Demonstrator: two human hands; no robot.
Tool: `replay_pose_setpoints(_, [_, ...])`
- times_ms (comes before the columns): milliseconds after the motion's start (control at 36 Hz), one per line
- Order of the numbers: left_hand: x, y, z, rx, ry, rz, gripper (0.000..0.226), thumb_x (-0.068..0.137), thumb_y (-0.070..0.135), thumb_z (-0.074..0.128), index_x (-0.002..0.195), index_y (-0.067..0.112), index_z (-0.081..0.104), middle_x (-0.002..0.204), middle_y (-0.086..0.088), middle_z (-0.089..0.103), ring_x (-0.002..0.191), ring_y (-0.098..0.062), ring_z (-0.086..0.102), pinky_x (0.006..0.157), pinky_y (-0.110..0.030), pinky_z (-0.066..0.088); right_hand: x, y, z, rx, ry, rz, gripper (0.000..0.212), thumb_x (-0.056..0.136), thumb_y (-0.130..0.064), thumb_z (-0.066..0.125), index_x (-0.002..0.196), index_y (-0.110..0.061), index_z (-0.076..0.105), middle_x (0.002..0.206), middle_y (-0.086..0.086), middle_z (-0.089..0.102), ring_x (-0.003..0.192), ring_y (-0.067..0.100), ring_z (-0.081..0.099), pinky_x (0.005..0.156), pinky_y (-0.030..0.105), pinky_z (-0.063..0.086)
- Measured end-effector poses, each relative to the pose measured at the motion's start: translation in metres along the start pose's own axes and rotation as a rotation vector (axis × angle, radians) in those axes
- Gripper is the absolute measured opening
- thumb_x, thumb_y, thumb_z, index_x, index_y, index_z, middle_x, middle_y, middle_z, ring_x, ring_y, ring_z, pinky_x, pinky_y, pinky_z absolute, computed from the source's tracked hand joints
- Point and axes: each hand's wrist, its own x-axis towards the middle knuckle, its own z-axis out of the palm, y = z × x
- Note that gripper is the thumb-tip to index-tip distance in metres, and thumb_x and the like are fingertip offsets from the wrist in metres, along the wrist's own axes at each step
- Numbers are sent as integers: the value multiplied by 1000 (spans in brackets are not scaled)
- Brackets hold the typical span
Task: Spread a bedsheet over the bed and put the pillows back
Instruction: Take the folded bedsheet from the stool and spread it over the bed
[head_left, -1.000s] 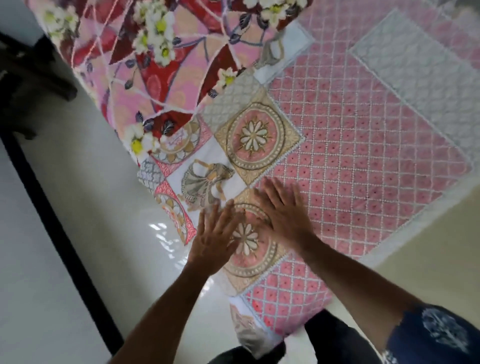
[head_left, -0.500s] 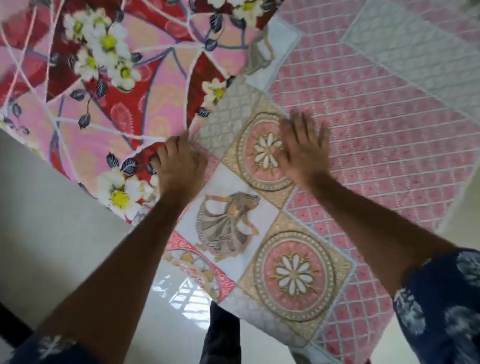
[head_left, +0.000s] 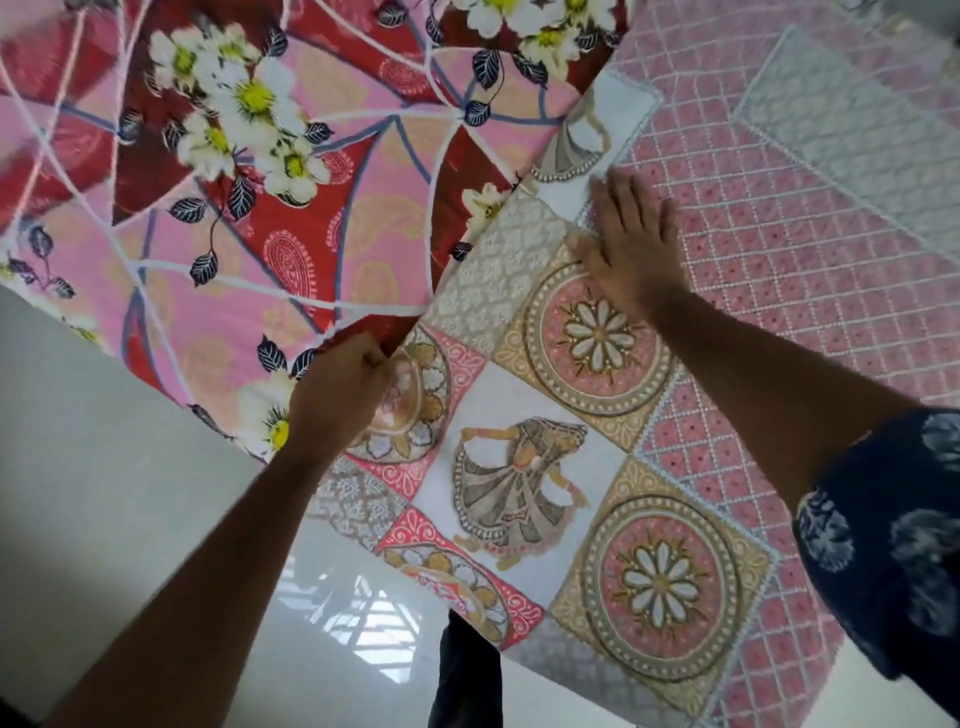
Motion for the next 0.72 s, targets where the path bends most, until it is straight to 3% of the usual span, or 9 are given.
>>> replay_pose_setpoints(83, [0, -7, -3, 3, -39, 38, 19, 96, 34, 64, 80, 26, 57, 70, 12, 62, 74, -20, 64, 62, -32, 41, 15, -20, 0, -43, 17, -26, 72, 105, -58, 21, 164, -20, 2, 172, 6, -2, 158, 33, -4, 124, 61, -4])
replay_pose_setpoints(167, [-9, -13, -14, -211, -183, 71, 14, 94, 38, 65, 88, 27, 59, 79, 16, 66, 78, -15, 69, 60, -27, 47, 18, -38, 4, -78, 26, -31, 76, 104, -61, 17, 164, -19, 0, 172, 10, -2, 158, 34, -3, 124, 61, -1])
replay_pose_setpoints(222, [-17, -19, -23, -242, -341, 20, 34, 82, 57, 68, 90, 25, 62, 78, 11, 68, 72, -11, 67, 57, -27, 47, 15, -45, 7, -82, 34, -31, 77, 103, -64, 17, 164, -18, 2, 171, 11, -1, 158, 32, -2, 124, 60, -2])
replay_pose_setpoints(306, [-29, -40, -31, 45, -407, 87, 60, 71, 77, 47, 82, 21, 66, 67, 1, 65, 65, -16, 64, 60, -32, 44, 8, -55, 10, -83, 25, -58, 79, 103, -65, 15, 164, -16, 4, 171, 12, 0, 158, 32, -1, 124, 59, -3])
replay_pose_setpoints(361, [-37, -49, -35, 4, -364, 82, 60, 78, 73, 44, 88, 21, 72, 79, 2, 73, 75, -13, 68, 66, -32, 50, 1, -64, 12, -91, 11, -72, 81, 102, -66, 12, 164, -15, 3, 171, 13, 0, 158, 32, -1, 125, 59, -1])
replay_pose_setpoints(472, [-48, -51, -37, -164, -340, 97, 29, 99, 35, 62, 75, 19, 57, 97, 17, 72, 74, 17, 58, 60, -13, 40, -21, -89, 23, -101, 17, -134, 83, 102, -67, 12, 163, -12, 2, 171, 13, 0, 158, 31, -1, 125, 61, 4])
replay_pose_setpoints(556, [-53, -56, -35, -252, -370, 63, 37, 95, 50, 58, 78, 17, 57, 75, 7, 65, 55, 4, 53, 56, -28, 43, -44, -112, 34, -96, 16, -194, 84, 102, -67, 14, 163, -11, 5, 171, 13, 3, 158, 30, 0, 125, 60, 4])
replay_pose_setpoints(639, [-61, -71, -39, -222, -484, -16, 49, 75, 70, 55, 83, 22, 62, 78, 1, 68, 69, -4, 65, 65, -37, 48, -65, -136, 46, -110, -1, -252, 83, 101, -67, 10, 163, -13, 4, 171, 14, 0, 158, 32, -1, 124, 62, 4])
replay_pose_setpoints(722, [-73, -87, -46, -37, -513, -55, 33, 78, 59, 73, 77, 29, 60, 74, 8, 70, 76, -11, 68, 76, -39, 52, -84, -162, 57, -103, 10, -302, 79, 103, -64, 18, 164, -15, 6, 171, 14, 1, 158, 33, 0, 122, 64, 4])
